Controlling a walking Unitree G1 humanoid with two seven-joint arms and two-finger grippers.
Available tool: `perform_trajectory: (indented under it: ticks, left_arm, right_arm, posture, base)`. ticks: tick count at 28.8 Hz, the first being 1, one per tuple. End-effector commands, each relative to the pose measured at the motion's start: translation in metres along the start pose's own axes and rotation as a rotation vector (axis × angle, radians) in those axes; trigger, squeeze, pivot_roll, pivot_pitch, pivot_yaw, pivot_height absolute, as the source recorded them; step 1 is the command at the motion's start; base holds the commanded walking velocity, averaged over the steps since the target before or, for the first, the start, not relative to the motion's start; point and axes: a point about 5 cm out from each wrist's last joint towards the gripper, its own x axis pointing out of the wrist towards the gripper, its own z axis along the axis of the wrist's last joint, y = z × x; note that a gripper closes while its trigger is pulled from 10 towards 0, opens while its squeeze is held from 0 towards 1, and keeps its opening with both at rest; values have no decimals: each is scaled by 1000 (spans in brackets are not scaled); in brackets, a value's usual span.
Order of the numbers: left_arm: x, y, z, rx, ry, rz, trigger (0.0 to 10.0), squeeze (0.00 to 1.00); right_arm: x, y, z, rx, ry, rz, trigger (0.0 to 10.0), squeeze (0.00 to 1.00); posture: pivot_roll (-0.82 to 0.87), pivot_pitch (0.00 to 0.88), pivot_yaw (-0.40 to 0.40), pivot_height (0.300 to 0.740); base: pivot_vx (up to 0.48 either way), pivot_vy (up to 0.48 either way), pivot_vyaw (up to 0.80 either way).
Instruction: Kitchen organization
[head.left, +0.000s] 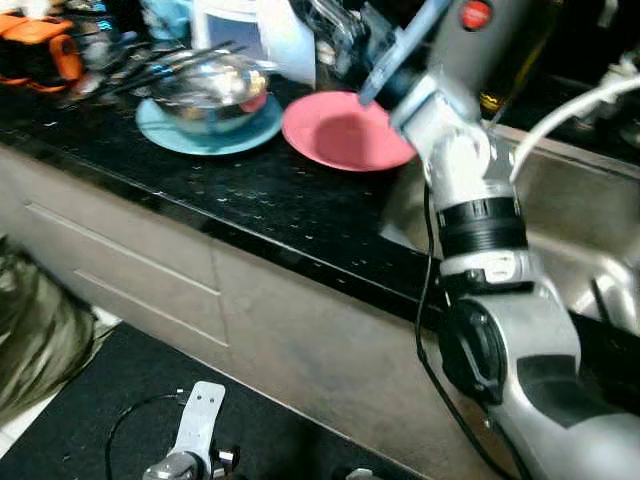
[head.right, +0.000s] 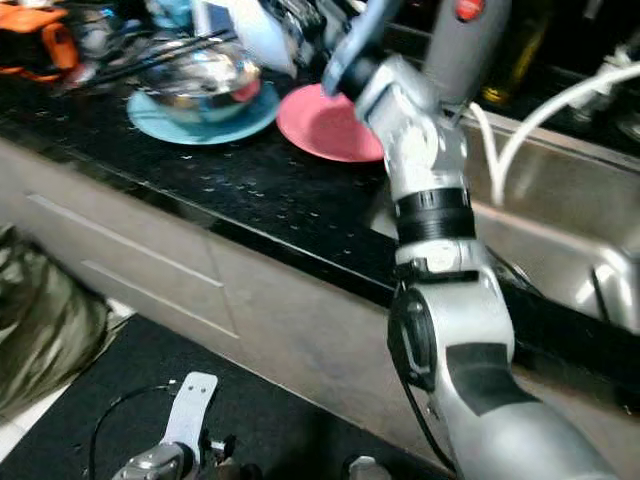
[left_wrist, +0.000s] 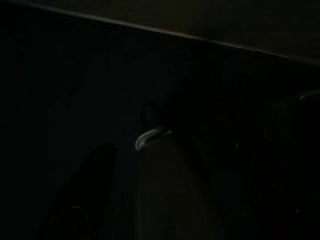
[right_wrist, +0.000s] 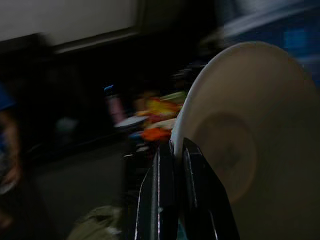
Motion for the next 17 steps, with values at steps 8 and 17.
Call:
perform_trajectory:
  ticks: [8,17]
  left_arm:
    - [0,-4,-6,-1,24,-12,10000,0]
    - [1,-5,-6,-3,23,-14,10000,0]
  right_arm:
    - [-33,-14,11,-68,14,-137,3059,0]
    - [-53,-25,-2,-278,226,-273,7373,0]
  posture:
    - [-8,128,-37,740]
    - [-6,111,-40,740]
  base:
    - [0,0,-777]
    - [0,0,-699]
